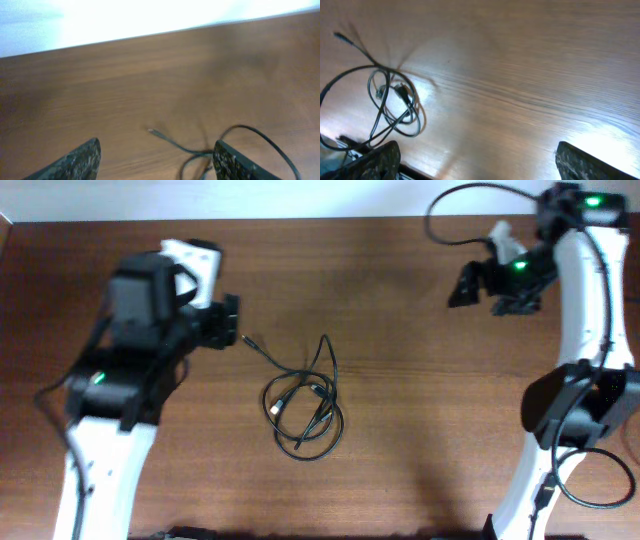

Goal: Untangle cables

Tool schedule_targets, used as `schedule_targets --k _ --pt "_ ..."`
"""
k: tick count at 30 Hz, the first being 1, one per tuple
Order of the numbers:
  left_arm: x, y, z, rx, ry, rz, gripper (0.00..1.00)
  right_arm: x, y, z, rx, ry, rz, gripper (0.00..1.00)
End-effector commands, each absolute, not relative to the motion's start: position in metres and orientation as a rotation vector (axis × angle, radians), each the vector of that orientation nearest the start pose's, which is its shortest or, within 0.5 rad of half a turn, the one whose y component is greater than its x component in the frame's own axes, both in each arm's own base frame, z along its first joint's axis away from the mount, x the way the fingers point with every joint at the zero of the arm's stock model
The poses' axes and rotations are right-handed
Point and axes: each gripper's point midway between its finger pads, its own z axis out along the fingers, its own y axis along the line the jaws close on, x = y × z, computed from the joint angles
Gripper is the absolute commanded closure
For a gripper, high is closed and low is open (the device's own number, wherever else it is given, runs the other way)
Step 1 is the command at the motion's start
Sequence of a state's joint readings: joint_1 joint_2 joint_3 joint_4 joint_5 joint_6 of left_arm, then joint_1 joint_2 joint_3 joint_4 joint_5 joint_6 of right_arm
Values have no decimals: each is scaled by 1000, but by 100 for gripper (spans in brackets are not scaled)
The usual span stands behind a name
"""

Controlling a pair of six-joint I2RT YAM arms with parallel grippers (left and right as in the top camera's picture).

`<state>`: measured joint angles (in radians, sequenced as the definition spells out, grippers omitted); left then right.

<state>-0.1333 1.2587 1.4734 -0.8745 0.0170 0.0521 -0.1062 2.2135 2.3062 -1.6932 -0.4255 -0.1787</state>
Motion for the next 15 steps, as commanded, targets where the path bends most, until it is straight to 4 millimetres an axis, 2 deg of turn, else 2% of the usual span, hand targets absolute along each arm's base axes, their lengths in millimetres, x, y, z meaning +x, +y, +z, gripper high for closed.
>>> schedule_targets --k 1,2,4,6,7,8,9,13,14,15 --pt "324 0 333 20 2261 19 28 385 99 188 -391 3065 637 1" --pt "315 8 330 -9 2281 37 28 373 128 184 -537 3080 583 1" --pt "311 10 328 12 2300 49 27 343 184 173 -874 3082 275 1" --pt "311 9 327 15 2301 50 27 334 204 171 -954 3044 106 1" --pt "310 9 327 17 2304 46 27 328 215 170 -992 3028 92 1" --pt "309 4 327 56 2304 21 27 324 222 170 -986 3031 90 1" --pt "309 3 327 57 2305 17 26 323 224 170 -948 3043 91 10" --pt "309 3 327 57 2304 16 26 325 230 170 -932 3032 139 9" --pt "309 3 327 57 2303 16 26 330 246 172 -925 2992 254 9" --pt "310 3 327 57 2301 17 25 338 279 179 -926 2899 492 9"
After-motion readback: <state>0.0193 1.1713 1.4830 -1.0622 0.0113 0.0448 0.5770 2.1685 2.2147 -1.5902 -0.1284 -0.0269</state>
